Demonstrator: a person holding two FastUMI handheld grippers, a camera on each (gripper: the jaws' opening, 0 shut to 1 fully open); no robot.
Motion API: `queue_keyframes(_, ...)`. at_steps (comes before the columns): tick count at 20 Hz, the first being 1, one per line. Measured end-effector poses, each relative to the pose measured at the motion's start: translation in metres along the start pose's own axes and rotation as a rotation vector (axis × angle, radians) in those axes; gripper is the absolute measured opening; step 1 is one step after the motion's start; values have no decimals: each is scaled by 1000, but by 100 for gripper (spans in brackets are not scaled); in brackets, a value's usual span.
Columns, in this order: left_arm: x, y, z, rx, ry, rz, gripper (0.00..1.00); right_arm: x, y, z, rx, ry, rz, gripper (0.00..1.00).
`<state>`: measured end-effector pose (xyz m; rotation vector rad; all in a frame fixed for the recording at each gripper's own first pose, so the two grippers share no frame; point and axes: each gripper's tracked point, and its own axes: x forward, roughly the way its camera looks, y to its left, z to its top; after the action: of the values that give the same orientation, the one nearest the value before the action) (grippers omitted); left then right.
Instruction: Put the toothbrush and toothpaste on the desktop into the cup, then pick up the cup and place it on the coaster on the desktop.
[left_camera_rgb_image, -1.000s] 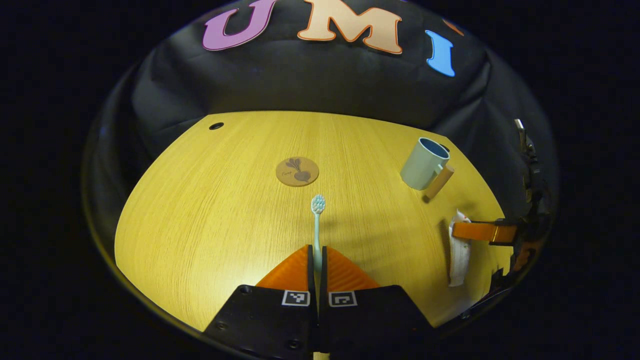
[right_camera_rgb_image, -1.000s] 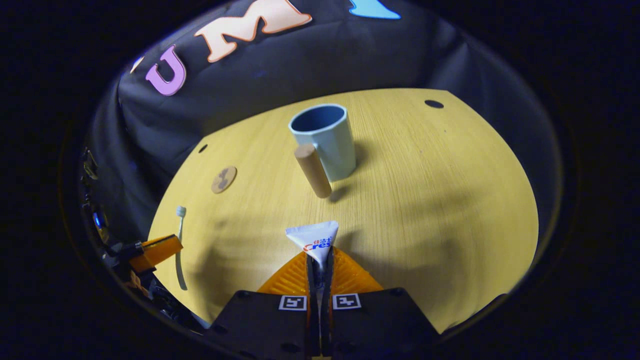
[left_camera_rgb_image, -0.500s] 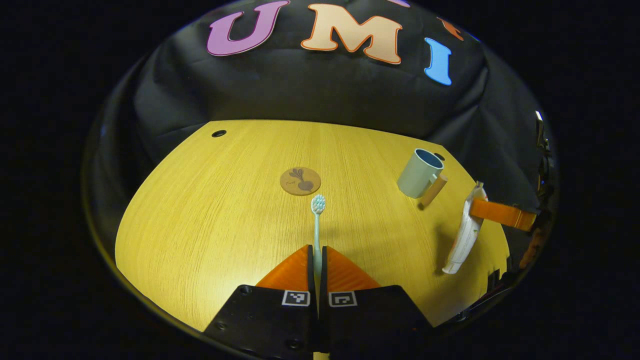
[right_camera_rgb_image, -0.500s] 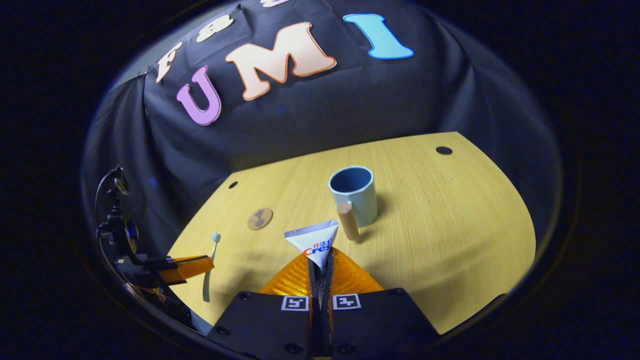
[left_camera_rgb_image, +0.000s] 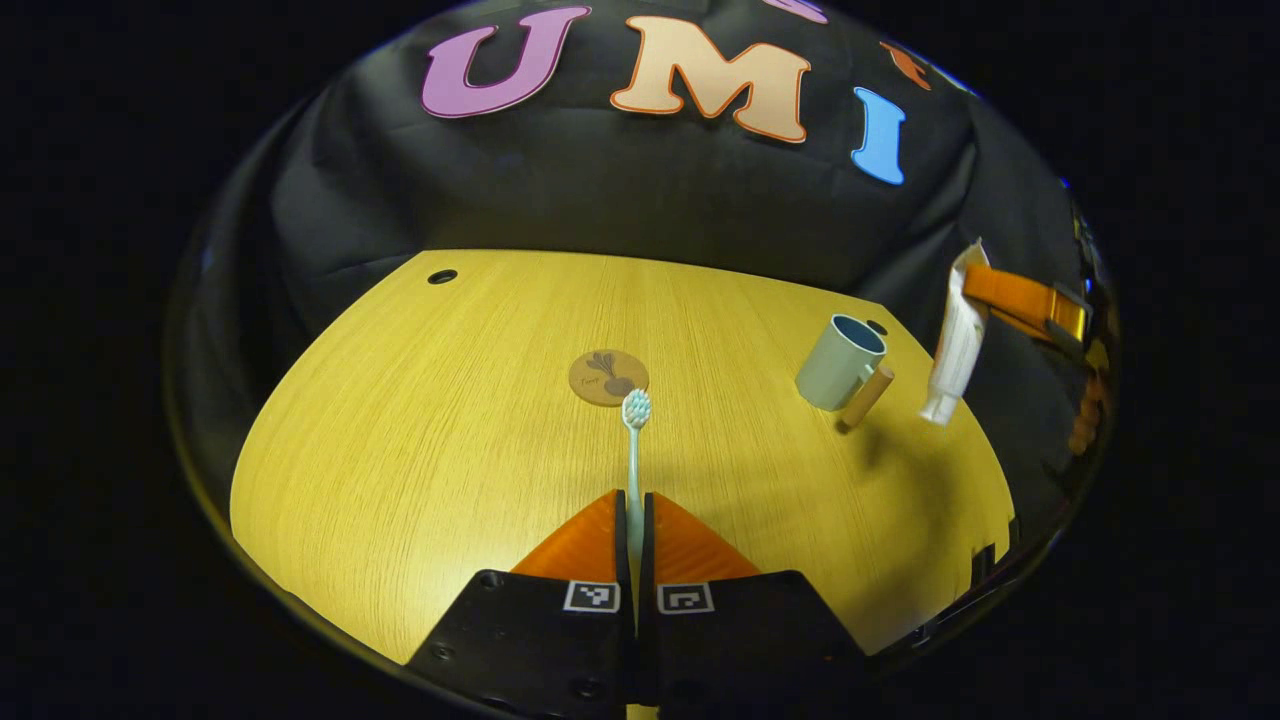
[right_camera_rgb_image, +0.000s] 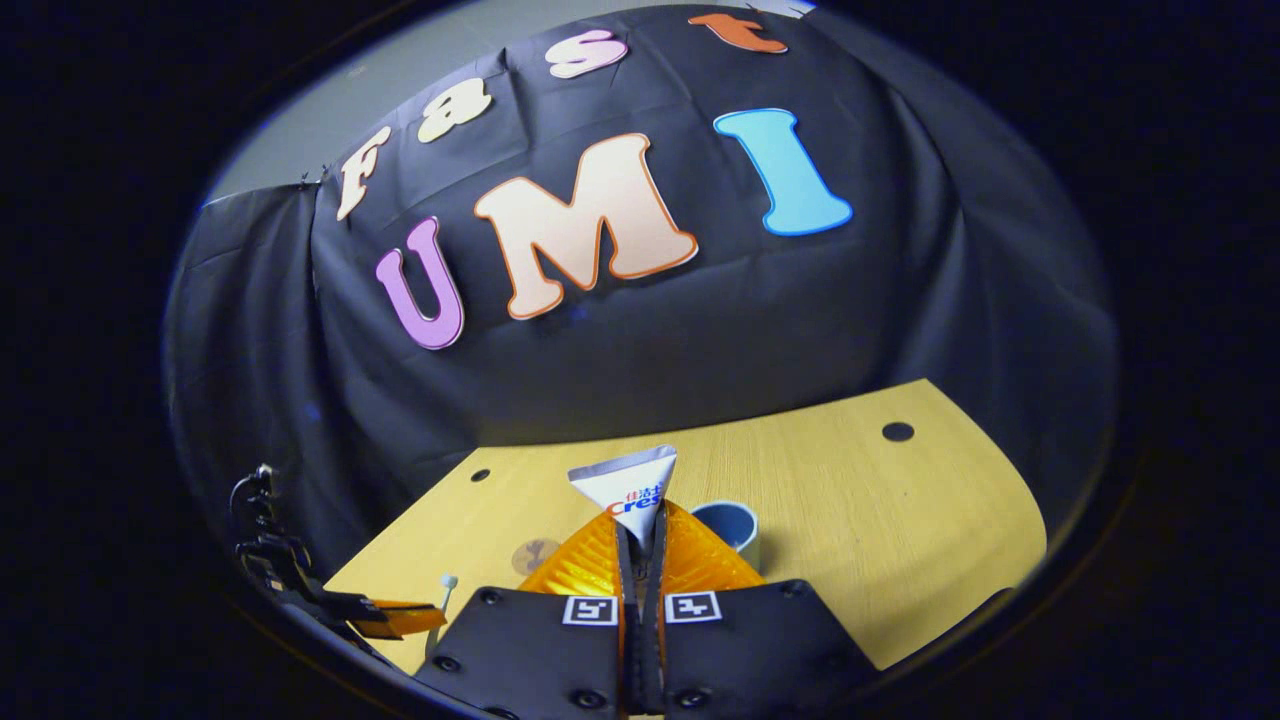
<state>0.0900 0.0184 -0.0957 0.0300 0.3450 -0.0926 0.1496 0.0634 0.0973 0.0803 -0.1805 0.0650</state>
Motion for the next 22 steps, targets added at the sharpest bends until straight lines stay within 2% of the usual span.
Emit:
queue_keyframes(6, 8, -4, 9, -1, -15, -21, 0, 39, -12, 36, -10, -103, -43, 3)
queue_keyframes(11, 18, -15, 15, 23, -23, -59, 0, 77, -39, 48, -20, -174, -117, 3)
queue_keyframes(15, 28, -25, 21, 41, -35, -87, 0, 100, -54, 23, -93, -140, -139, 2)
queue_keyframes(22, 40, -34, 24, 42, -36, -114, 0, 116, -55, -32, -204, -31, -135, 4)
